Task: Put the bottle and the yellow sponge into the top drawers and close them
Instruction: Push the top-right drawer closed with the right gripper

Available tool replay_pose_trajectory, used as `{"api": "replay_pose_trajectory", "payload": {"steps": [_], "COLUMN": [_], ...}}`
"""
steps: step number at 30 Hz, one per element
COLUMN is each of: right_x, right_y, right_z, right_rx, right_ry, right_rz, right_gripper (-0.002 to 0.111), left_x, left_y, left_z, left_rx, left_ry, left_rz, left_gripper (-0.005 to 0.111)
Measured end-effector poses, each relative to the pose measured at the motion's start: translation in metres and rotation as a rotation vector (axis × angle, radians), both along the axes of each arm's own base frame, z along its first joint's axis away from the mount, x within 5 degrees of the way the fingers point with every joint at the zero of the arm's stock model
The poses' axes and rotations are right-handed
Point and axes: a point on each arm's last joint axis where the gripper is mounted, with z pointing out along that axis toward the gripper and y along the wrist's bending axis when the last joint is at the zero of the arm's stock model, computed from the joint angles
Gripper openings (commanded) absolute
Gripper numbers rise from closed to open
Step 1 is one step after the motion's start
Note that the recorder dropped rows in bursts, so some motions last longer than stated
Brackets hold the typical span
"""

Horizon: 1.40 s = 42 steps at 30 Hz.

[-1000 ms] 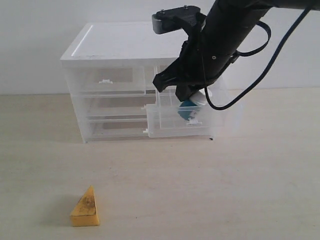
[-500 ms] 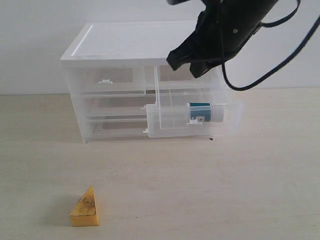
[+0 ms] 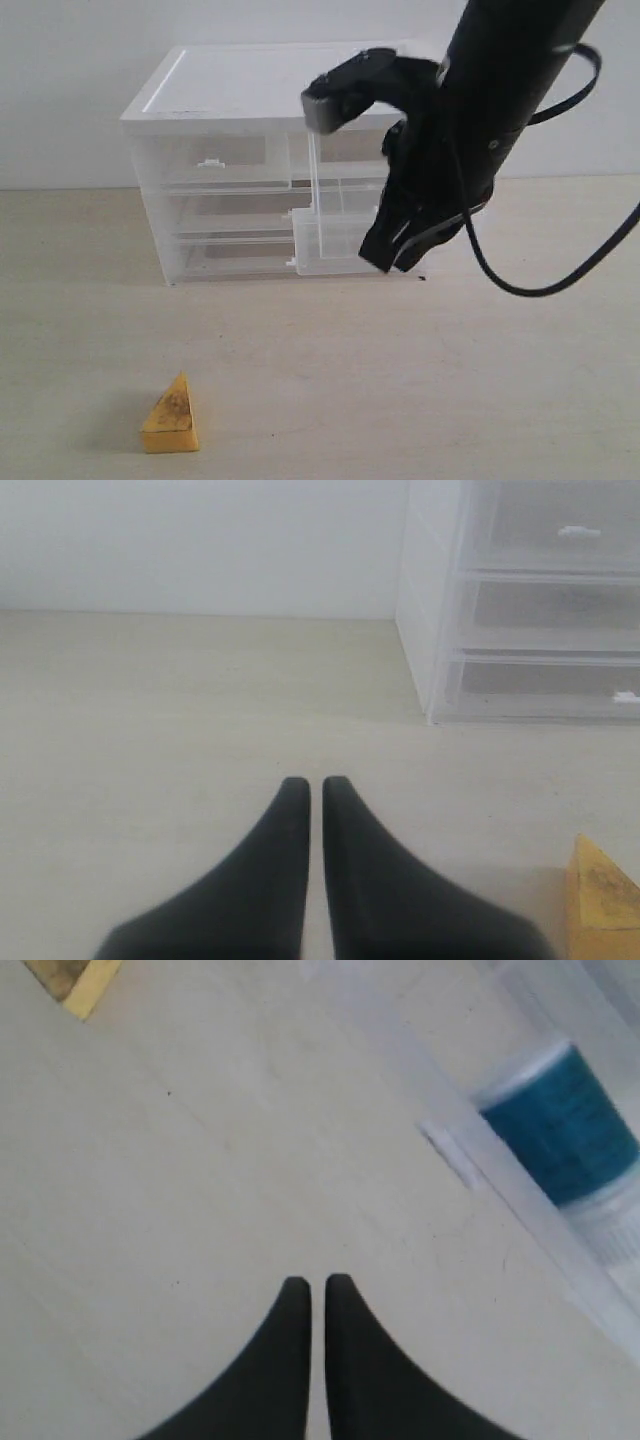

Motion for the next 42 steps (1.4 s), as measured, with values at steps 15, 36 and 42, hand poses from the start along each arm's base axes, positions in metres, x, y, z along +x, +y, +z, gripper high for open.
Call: {"api": "replay_pose_trajectory", "payload": {"steps": [15, 36, 42], "right_x": [0.017, 0.055, 0.063], "right_y": [0.024, 0.031, 0.035], "right_z": [-0.031, -0.035, -0.037], "right_rx": [-0.279, -0.360, -0.353], "right_ry": [-0.398, -0.749, -0.832], "right_rz": [0.260, 0.139, 0.124], "right_gripper": [0.000, 0.000, 0.000], "left_x": [0.000, 0.000, 0.000], "left_y": [0.000, 0.000, 0.000], "left_z": [0.000, 0.000, 0.000], "left_rx": [0.000, 0.000, 0.000], "left_ry": [0.000, 0.000, 0.000], "left_rz": [0.000, 0.000, 0.000], "left_gripper": [0.004, 0.004, 0.004]}}
